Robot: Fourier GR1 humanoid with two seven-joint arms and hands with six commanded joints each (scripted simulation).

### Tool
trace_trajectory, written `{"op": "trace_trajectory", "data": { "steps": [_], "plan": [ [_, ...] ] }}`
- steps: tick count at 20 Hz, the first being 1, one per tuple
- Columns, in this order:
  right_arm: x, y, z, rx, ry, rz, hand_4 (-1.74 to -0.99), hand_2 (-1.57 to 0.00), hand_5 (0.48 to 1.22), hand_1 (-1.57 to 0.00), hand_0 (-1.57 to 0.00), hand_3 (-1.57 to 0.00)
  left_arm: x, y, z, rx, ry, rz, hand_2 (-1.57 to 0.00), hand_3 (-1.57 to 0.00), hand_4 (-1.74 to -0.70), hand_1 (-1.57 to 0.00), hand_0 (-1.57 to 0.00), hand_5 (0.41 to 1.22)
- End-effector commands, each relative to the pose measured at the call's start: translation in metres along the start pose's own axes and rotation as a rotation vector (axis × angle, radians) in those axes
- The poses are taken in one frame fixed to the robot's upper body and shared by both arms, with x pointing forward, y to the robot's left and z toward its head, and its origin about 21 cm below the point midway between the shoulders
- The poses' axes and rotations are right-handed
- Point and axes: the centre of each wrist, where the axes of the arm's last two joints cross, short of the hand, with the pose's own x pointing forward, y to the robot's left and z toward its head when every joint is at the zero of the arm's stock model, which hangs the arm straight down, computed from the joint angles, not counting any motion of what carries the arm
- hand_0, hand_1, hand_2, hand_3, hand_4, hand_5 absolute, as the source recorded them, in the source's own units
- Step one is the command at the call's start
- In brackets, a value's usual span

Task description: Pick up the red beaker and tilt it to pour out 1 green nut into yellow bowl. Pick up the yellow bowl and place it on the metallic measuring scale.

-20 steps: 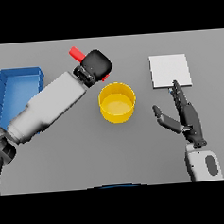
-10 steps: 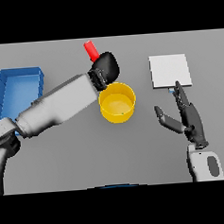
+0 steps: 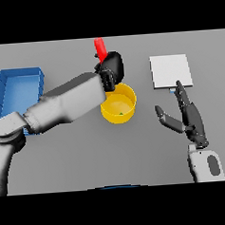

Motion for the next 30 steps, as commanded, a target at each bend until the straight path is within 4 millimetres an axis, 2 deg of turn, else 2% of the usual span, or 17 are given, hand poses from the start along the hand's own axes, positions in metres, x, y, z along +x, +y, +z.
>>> {"op": "trace_trajectory", "data": {
  "steps": [1,3,5,7,8,9,10,12,14,16,17,18,19,22,26,28,30],
  "plan": [
    [0.0,0.0,0.0,-0.002,0.001,0.016,-1.258,0.0,0.587,0.0,0.0,0.0,-0.002,0.003,-0.001,0.004,0.01,-0.013,-1.57,-1.57,-1.74,-1.57,-1.57,1.221],
    [0.002,0.0,-0.001,-0.005,0.006,0.025,-1.238,0.0,0.584,0.0,0.0,0.0,-0.007,0.003,0.001,0.008,0.022,-0.029,-1.57,-1.57,-1.74,-1.57,-1.57,1.221],
    [-0.001,0.002,0.007,0.006,-0.01,0.009,-1.233,0.0,0.585,0.0,0.0,0.0,-0.021,0.006,0.003,0.025,0.05,-0.034,-1.57,-1.57,-1.74,-1.57,-1.57,1.221],
    [0.007,0.002,0.001,-0.001,-0.021,0.014,-1.222,0.0,0.59,0.0,0.0,0.0,-0.038,0.014,0.009,0.055,0.084,-0.009,-1.57,-1.57,-1.74,-1.57,-1.57,1.159],
    [0.006,0.004,0.001,0.0,-0.021,0.01,-1.219,0.0,0.595,0.0,0.0,0.0,-0.049,0.013,0.011,0.071,0.12,-0.013,-1.57,-1.57,-1.74,-1.57,-1.57,1.171],
    [0.003,0.003,0.001,0.005,-0.011,0.019,-1.219,0.0,0.601,0.0,0.0,0.0,-0.068,0.017,0.017,0.095,0.154,0.006,-1.38,-1.57,-1.69,-1.39,-1.57,1.181],
    [0.005,0.003,-0.002,0.008,-0.023,0.006,-1.222,0.0,0.609,0.0,0.0,0.0,-0.076,0.017,0.021,0.129,0.171,0.012,-1.25,-1.57,-1.64,-1.27,-1.57,1.189],
    [0.006,0.005,-0.002,0.022,-0.033,-0.015,-1.231,0.0,0.62,0.0,0.0,0.0,-0.114,0.023,0.034,0.159,0.259,0.026,-1.37,-1.21,-1.68,-1.38,-1.57,1.201],
    [0.006,0.005,-0.001,0.034,-0.041,-0.014,-1.246,0.0,0.631,0.0,0.0,0.0,-0.15,0.032,0.049,0.175,0.336,0.073,-1.44,-1.34,-1.6,-1.45,-1.57,1.208],
    [0.007,0.003,-0.002,0.04,-0.029,-0.004,-1.266,0.0,0.639,0.0,0.0,0.0,-0.192,0.027,0.067,0.177,0.457,0.211,-1.49,-1.42,-1.55,-1.49,-1.57,1.213],
    [0.01,0.002,-0.008,0.036,-0.022,-0.007,-1.274,0.0,0.642,0.0,0.0,0.0,-0.202,0.025,0.072,0.179,0.475,0.255,-1.5,-1.45,-1.54,-1.51,-1.57,1.214],
    [0.011,0.001,-0.008,0.043,-0.027,-0.005,-1.281,0.0,0.644,0.0,0.0,0.0,-0.222,0.013,0.081,0.173,0.514,0.375,-1.52,-1.48,-1.58,-1.52,-1.57,1.216],
    [0.01,-0.001,-0.007,0.042,-0.033,0.001,-1.292,0.0,0.645,0.0,0.0,0.0,-0.247,-0.014,0.097,0.155,0.582,0.555,-1.53,-1.45,-1.61,-1.53,-1.57,1.217],
    [0.007,0.0,-0.006,0.063,-0.057,0.014,-1.313,0.0,0.652,0.0,0.0,0.0,-0.271,-0.075,0.115,0.164,0.681,0.942,-1.55,-1.44,-1.67,-1.55,-1.57,1.219],
    [0.008,0.001,-0.009,0.071,-0.079,0.038,-1.301,0.0,0.652,0.0,0.0,0.0,-0.268,-0.141,0.124,0.225,0.787,1.224,-1.56,-1.4,-1.71,-1.56,-1.57,1.22],
    [0.01,0.0,-0.011,0.065,-0.068,0.034,-1.294,0.0,0.649,0.0,0.0,0.0,-0.259,-0.167,0.123,0.207,0.875,1.343,-1.57,-1.4,-1.72,-1.57,-1.57,1.22],
    [0.008,0.01,-0.012,0.072,-0.051,0.02,-1.276,0.0,0.651,0.0,0.0,0.0,-0.247,-0.196,0.122,0.186,0.951,1.428,-1.57,-1.41,-1.73,-1.57,-1.57,1.221]
  ]
}}
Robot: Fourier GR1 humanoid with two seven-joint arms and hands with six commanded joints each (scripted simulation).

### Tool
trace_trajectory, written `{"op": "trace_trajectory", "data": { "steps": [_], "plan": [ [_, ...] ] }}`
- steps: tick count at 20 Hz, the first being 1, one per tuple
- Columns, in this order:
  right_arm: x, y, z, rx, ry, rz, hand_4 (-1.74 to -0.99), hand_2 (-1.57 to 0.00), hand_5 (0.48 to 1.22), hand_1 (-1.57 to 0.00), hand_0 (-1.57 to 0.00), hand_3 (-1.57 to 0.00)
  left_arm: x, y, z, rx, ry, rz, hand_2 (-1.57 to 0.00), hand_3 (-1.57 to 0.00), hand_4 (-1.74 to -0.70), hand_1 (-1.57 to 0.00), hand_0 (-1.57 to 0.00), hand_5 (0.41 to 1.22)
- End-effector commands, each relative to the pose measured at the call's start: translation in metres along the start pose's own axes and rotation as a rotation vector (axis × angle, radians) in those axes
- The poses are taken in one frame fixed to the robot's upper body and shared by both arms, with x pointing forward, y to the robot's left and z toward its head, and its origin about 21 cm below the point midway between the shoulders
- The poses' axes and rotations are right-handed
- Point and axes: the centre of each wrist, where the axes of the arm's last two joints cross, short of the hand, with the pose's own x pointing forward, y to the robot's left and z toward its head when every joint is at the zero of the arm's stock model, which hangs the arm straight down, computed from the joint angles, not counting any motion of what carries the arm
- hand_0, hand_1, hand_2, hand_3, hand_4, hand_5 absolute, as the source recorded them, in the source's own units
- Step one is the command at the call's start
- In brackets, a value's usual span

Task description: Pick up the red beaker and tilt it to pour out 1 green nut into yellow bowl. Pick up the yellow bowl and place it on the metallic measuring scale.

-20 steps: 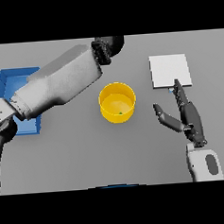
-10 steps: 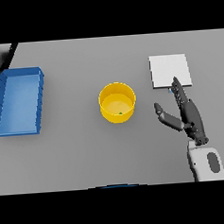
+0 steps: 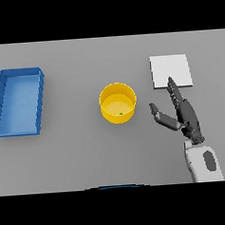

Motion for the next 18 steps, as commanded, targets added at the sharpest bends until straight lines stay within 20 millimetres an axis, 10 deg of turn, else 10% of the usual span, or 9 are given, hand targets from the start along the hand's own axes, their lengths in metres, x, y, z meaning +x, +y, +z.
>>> {"op": "trace_trajectory", "data": {
  "steps": [1,11,18],
  "plan": [
    [0.001,-0.001,0.002,0.003,-0.009,-0.008,-1.276,0.0,0.654,0.0,0.0,0.0,-0.012,-0.014,-0.002,-0.019,0.038,0.028,-1.57,-1.44,-1.73,-1.57,-1.57,1.221],
    [-0.004,-0.004,0.007,0.02,-0.015,0.02,-1.304,0.0,0.7,0.0,0.0,0.0,-0.105,-0.115,0.014,-0.136,0.376,0.342,-1.57,-1.51,-1.74,-1.57,-1.57,1.221],
    [-0.002,-0.002,0.006,0.019,-0.002,0.047,-1.327,0.0,0.724,0.0,0.0,0.0,-0.116,-0.138,0.047,-0.106,0.381,0.385,-1.57,-1.34,-1.74,-1.57,-1.57,1.221]
  ]
}}
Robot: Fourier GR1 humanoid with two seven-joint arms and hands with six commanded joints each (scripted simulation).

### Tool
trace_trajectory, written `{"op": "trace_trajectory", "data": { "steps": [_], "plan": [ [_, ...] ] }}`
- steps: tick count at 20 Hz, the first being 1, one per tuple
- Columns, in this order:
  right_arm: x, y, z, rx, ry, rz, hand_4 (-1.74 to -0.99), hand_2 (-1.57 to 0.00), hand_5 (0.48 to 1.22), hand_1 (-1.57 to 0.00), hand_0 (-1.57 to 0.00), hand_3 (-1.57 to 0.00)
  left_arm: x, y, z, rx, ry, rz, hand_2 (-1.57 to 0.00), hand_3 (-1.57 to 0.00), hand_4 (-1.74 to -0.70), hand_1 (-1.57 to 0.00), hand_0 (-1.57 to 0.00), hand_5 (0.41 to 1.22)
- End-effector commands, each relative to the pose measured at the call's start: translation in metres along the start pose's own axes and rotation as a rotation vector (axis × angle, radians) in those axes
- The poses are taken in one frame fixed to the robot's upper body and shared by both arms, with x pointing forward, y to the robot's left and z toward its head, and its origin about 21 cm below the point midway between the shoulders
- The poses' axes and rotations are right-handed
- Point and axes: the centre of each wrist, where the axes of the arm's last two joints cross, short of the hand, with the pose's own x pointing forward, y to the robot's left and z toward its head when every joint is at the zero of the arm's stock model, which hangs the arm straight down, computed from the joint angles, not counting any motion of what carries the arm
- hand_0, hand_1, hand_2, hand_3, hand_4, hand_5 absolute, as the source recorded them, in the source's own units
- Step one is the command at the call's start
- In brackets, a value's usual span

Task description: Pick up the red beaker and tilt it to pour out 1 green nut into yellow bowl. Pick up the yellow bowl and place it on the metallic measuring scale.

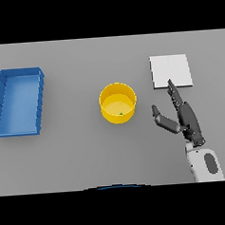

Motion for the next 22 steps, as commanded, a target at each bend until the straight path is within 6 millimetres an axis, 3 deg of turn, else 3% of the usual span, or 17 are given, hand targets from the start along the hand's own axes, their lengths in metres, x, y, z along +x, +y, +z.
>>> {"op": "trace_trajectory", "data": {
  "steps": [1,3,5,8,9,10,12,14,17,22],
  "plan": [
    [0.0,-0.001,-0.001,-0.003,-0.004,-0.005,-1.332,0.0,0.723,0.0,0.0,0.0,-0.005,0.0,0.004,0.007,0.016,0.009,-1.57,-1.33,-1.74,-1.57,-1.57,1.19],
    [0.001,-0.004,-0.001,-0.006,-0.011,-0.012,-1.336,0.0,0.727,0.0,0.0,0.0,-0.01,-0.006,0.012,0.006,0.012,0.025,-1.57,-1.37,-1.68,-1.57,-1.57,1.106],
    [0.0,-0.002,-0.001,-0.008,-0.008,0.002,-1.326,0.0,0.728,0.0,0.0,0.0,-0.018,-0.009,0.02,-0.018,-0.003,0.024,-1.57,-1.44,-1.59,-1.57,-1.57,0.962],
    [0.001,0.001,-0.003,-0.004,-0.011,-0.005,-1.327,0.0,0.73,0.0,0.0,0.0,-0.023,-0.015,0.029,-0.081,-0.004,0.01,-1.57,-0.93,-1.25,-1.57,-1.57,0.81],
    [0.002,0.001,-0.005,-0.014,-0.008,-0.006,-1.325,0.0,0.731,0.0,0.0,0.0,-0.025,-0.016,0.034,-0.118,-0.023,0.02,-1.41,-0.85,-1.13,-1.52,-1.57,0.779],
    [-0.001,-0.001,-0.004,-0.013,-0.003,0.007,-1.32,0.0,0.731,0.0,0.0,0.0,-0.023,-0.012,0.039,-0.157,-0.041,0.043,-1.16,-0.71,-1.05,-1.29,-1.44,0.757],
    [0.0,-0.004,-0.003,-0.01,-0.017,-0.005,-1.321,0.0,0.727,0.0,0.0,0.0,-0.025,-0.008,0.044,-0.215,-0.065,0.051,-0.75,-0.46,-0.92,-0.83,-0.98,0.716],
    [-0.003,-0.006,-0.003,-0.017,-0.002,0.011,-1.321,0.0,0.725,0.0,0.0,0.0,-0.023,-0.004,0.047,-0.246,-0.079,0.031,-0.48,-0.3,-0.85,-0.53,-0.63,0.688],
    [-0.005,-0.003,0.001,-0.004,-0.013,0.005,-1.315,0.0,0.724,0.0,0.0,0.0,-0.02,-0.007,0.05,-0.27,-0.059,-0.05,-0.24,-0.15,-0.79,-0.27,-0.32,0.659],
    [0.0,-0.004,-0.004,-0.008,-0.009,0.035,-1.3,0.0,0.717,0.0,0.0,0.0,-0.023,-0.005,0.045,-0.251,-0.06,-0.099,-0.08,-0.05,-0.75,-0.09,-0.1,0.655]
  ]
}}
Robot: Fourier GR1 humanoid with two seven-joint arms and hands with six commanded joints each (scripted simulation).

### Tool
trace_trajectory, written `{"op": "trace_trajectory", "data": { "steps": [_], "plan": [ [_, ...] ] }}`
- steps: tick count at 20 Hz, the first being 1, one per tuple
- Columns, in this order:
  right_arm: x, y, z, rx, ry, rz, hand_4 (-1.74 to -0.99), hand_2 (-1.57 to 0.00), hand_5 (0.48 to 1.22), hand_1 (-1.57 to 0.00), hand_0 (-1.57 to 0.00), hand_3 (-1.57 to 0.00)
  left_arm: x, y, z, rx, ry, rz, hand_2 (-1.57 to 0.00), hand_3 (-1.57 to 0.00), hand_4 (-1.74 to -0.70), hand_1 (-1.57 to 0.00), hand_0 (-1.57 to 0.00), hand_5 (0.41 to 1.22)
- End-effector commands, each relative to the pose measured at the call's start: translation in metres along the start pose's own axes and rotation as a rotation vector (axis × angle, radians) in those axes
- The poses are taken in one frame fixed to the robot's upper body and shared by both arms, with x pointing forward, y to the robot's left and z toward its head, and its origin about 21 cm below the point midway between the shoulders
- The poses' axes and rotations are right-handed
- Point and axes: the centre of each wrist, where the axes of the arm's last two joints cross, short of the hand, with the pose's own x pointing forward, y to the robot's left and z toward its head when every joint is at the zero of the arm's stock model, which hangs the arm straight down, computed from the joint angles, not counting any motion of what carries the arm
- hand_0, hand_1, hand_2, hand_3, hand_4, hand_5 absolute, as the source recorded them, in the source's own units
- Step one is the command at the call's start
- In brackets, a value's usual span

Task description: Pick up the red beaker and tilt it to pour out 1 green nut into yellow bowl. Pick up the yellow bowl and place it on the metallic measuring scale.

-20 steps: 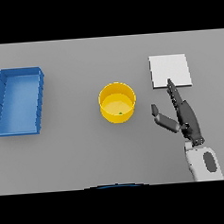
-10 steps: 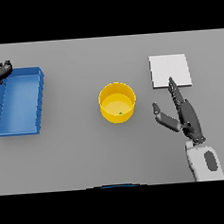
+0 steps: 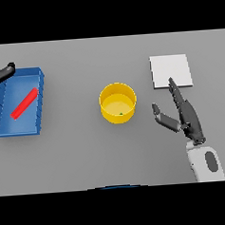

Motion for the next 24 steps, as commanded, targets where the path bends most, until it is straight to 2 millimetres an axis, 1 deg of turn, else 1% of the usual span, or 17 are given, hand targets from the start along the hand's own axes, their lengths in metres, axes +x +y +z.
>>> {"op": "trace_trajectory", "data": {
  "steps": [1,3,4,5,6,7,8,9,11,13,14,15,16,17,21,23,24],
  "plan": [
    [0.002,-0.001,-0.004,0.005,0.01,-0.009,-1.29,0.0,0.714,0.0,0.0,0.0,0.001,-0.003,-0.001,0.013,-0.002,0.004,-0.06,-0.04,-0.74,-0.07,-0.08,0.656],
    [0.004,-0.001,-0.002,0.014,0.005,-0.005,-1.277,0.0,0.704,0.0,0.0,0.0,0.001,-0.003,-0.002,0.028,-0.03,0.033,-0.04,-0.02,-0.73,-0.04,-0.05,0.661],
    [0.007,0.001,-0.005,0.009,0.024,0.047,-1.281,0.0,0.688,0.0,0.0,0.0,0.001,-0.006,-0.002,0.03,-0.032,0.04,-0.03,-0.02,-0.73,-0.04,-0.04,0.664],
    [0.011,0.001,-0.007,0.007,0.027,0.098,-1.262,0.0,0.675,0.0,0.0,0.0,-0.001,-0.007,-0.002,0.039,-0.041,0.051,-0.03,-0.02,-0.72,-0.03,-0.03,0.667],
    [0.015,0.003,-0.013,0.029,0.03,0.144,-1.222,0.0,0.662,0.0,0.0,0.0,-0.001,-0.008,-0.003,0.04,-0.05,0.05,-0.02,-0.01,-0.72,-0.02,-0.03,0.675],
    [0.017,0.002,-0.016,0.074,-0.003,0.16,-1.19,0.0,0.663,0.0,0.0,0.0,-0.001,-0.006,-0.001,0.042,-0.061,0.064,-0.02,-0.01,-0.72,-0.02,-0.02,0.682],
    [0.022,-0.001,-0.024,0.128,-0.055,0.179,-1.167,0.0,0.672,0.0,-0.01,0.0,0.003,-0.01,0.0,0.042,-0.066,0.072,-0.01,-0.01,-0.72,-0.01,-0.02,0.685],
    [0.026,-0.004,-0.031,0.198,-0.086,0.203,-1.174,0.0,0.68,0.0,-0.01,0.0,0.002,-0.01,0.0,0.042,-0.085,0.076,-0.01,-0.01,-0.72,-0.01,-0.01,0.693],
    [0.035,-0.007,-0.042,0.299,-0.141,0.306,-1.231,0.0,0.677,0.0,-0.01,0.0,0.003,-0.008,0.0,0.05,-0.083,0.092,-0.01,0.0,-0.73,-0.01,-0.01,0.707],
    [0.046,0.0,-0.056,0.38,-0.146,0.442,-1.26,0.0,0.656,0.0,0.0,0.0,0.001,-0.01,0.0,0.05,-0.082,0.083,0.0,0.0,-0.74,0.0,0.0,0.709],
    [0.046,0.002,-0.058,0.405,-0.138,0.481,-1.255,0.0,0.648,0.0,0.0,0.0,0.001,-0.011,-0.001,0.05,-0.085,0.081,0.0,0.0,-0.74,0.0,0.0,0.709],
    [0.052,0.01,-0.063,0.454,-0.166,0.565,-1.243,0.0,0.638,0.0,0.0,0.0,0.002,-0.013,-0.001,0.043,-0.084,0.091,0.0,0.0,-0.74,0.0,0.0,0.709],
    [0.058,0.012,-0.07,0.492,-0.186,0.64,-1.234,0.0,0.627,0.0,0.0,0.0,0.002,-0.011,0.0,0.042,-0.093,0.093,0.0,0.0,-0.75,0.0,0.0,0.709],
    [0.059,0.014,-0.073,0.527,-0.198,0.695,-1.23,0.0,0.62,0.0,0.0,0.0,0.0,-0.009,0.001,0.043,-0.091,0.093,0.0,0.0,-0.75,0.0,0.0,0.711],
    [0.076,0.022,-0.09,0.669,-0.258,0.832,-1.234,0.0,0.62,0.0,0.0,0.0,-0.006,-0.011,0.0,0.033,-0.1,0.096,0.0,0.0,-0.75,0.0,0.0,0.714],
    [0.076,0.03,-0.095,0.743,-0.262,0.891,-1.226,0.0,0.632,0.0,0.0,0.0,-0.002,-0.008,-0.001,0.032,-0.1,0.105,0.0,0.0,-0.76,0.0,0.0,0.717],
    [0.077,0.03,-0.098,0.765,-0.261,0.913,-1.218,0.0,0.636,0.0,0.0,0.0,-0.003,-0.01,-0.001,0.035,-0.108,0.111,0.0,0.0,-0.76,0.0,0.0,0.717]
  ]
}}
